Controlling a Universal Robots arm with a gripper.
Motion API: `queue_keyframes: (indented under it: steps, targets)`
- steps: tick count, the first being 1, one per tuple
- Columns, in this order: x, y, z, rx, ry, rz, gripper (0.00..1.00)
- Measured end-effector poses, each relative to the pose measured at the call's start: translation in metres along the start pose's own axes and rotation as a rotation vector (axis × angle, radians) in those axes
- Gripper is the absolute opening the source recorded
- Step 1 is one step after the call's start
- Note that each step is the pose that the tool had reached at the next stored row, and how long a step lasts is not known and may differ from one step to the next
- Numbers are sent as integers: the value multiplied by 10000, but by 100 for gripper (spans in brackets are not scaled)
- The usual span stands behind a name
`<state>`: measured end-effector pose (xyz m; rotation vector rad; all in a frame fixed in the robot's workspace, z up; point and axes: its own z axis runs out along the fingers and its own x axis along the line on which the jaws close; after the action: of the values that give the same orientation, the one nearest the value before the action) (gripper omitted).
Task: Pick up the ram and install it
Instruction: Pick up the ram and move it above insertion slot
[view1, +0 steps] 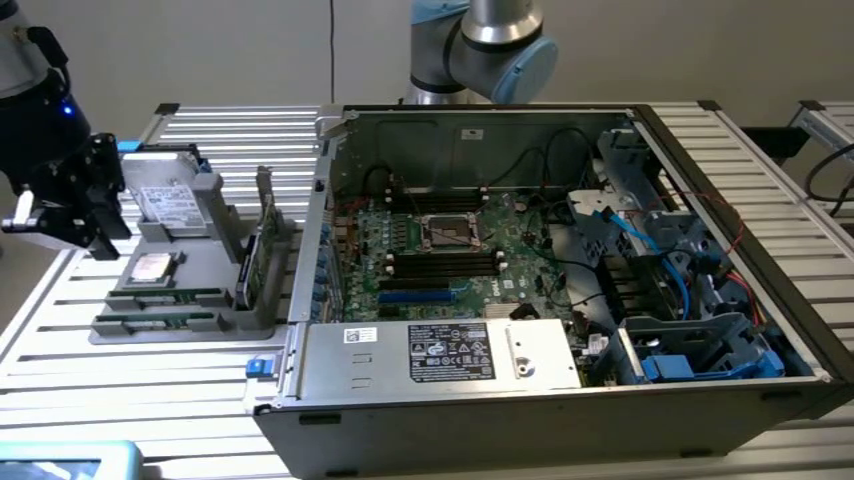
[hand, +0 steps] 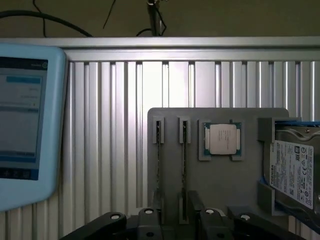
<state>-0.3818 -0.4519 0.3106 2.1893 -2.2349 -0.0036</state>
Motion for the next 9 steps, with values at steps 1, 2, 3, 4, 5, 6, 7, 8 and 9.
queue_keyframes:
  steps: [1, 2, 3, 4, 5, 6, 7, 8, 9]
  targets:
    - [3, 0, 5, 3, 0, -6, 36]
    - [9, -1, 12, 7, 0, -22, 36]
    - [14, -2, 26, 7, 1, -44, 36]
    - [16, -3, 45, 8, 1, -66, 36]
    - [18, -9, 63, 9, 1, -94, 36]
    - [18, -22, 81, 9, 2, -125, 36]
    - [17, -36, 100, 10, 4, -156, 36]
    - [17, -50, 118, 10, 6, -186, 36]
    - [16, -63, 135, 9, 7, -215, 36]
